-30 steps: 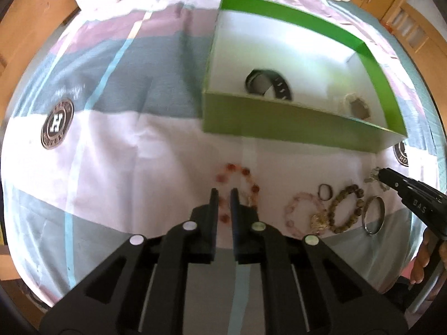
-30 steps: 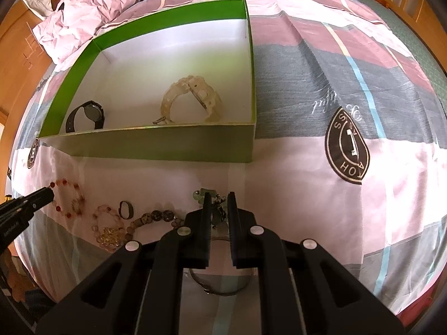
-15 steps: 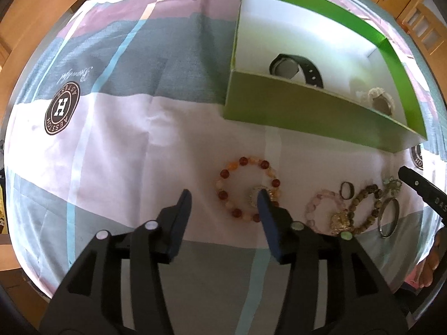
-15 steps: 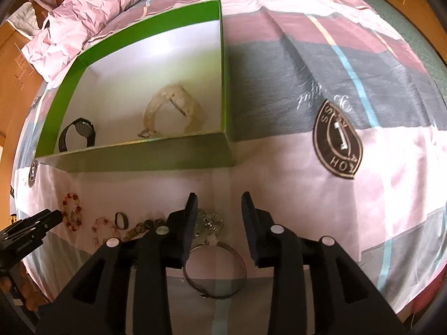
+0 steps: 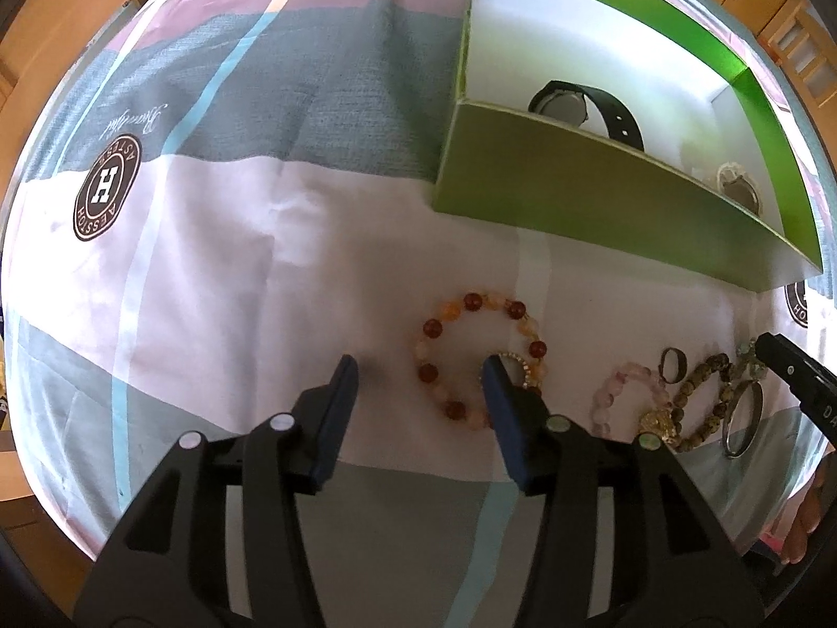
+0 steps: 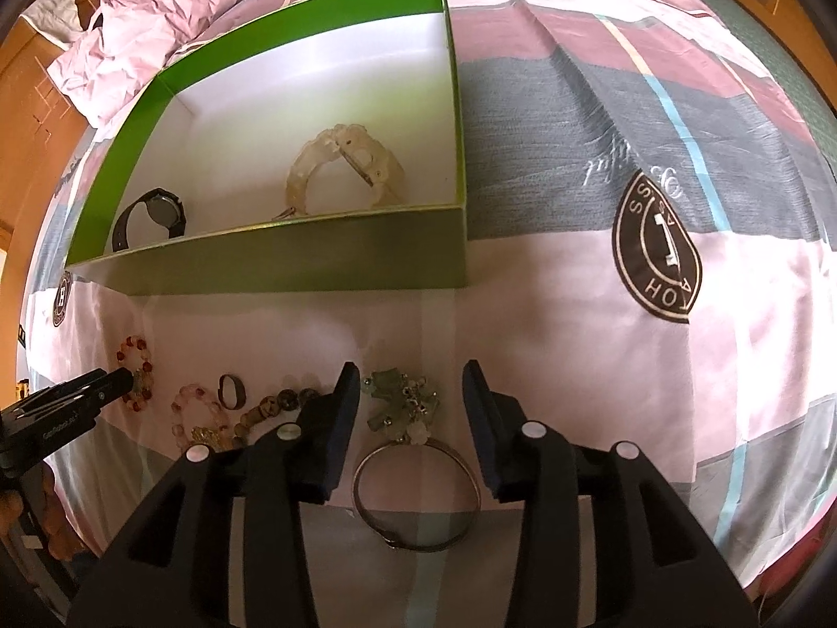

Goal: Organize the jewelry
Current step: 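Move left tool to the red-orange bead bracelet while right approaches green beaded bracelet, then close left tool on the red-orange bead bracelet while right grasps green beaded bracelet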

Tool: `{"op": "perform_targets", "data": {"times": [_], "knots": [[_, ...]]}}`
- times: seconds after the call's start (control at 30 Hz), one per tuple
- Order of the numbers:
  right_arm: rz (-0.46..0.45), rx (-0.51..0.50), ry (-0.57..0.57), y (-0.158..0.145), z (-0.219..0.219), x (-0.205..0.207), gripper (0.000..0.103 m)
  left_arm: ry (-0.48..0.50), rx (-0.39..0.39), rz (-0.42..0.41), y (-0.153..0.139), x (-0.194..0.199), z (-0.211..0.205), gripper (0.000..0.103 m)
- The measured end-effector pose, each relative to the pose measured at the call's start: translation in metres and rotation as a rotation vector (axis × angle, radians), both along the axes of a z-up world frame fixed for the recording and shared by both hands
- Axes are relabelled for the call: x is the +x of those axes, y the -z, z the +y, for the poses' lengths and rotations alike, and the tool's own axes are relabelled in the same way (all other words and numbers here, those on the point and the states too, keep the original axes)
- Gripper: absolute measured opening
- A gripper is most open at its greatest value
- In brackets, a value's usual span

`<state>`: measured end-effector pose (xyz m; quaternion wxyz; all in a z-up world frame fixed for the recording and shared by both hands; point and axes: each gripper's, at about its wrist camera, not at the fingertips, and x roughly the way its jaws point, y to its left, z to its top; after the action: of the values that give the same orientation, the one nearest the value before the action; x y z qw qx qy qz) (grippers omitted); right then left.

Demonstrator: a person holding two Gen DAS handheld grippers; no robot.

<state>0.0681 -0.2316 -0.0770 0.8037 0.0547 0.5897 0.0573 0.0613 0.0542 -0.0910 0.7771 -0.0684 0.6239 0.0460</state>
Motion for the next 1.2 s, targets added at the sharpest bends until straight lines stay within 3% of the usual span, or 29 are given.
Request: {"op": "perform_targets", "data": {"times": [0.23,0.4,0.73,1.2], "knots": [[0.002,-0.003,-0.004,0.000,0.002,0.001,0.042,-0.051,-0.092,-0.047,-0.009,0.002,0.017,0.050],[0.005,-0.007,-0.008,0.002,0.003,0.000,0.042,-0.066,-0.097,-0.028,-0.001,0.004,0.018,0.030],[0.019,-0.035,-0.019,0.007,0.005,0.000,0.042,-0.007,0.018,-0.028,0.008,0.009,-0.005,0.033],[0.028,-0.079,-0.044,0.015,0.011,0.000,0.042,0.014,0.034,-0.021,0.011,0.007,-0.026,0.040]]}}
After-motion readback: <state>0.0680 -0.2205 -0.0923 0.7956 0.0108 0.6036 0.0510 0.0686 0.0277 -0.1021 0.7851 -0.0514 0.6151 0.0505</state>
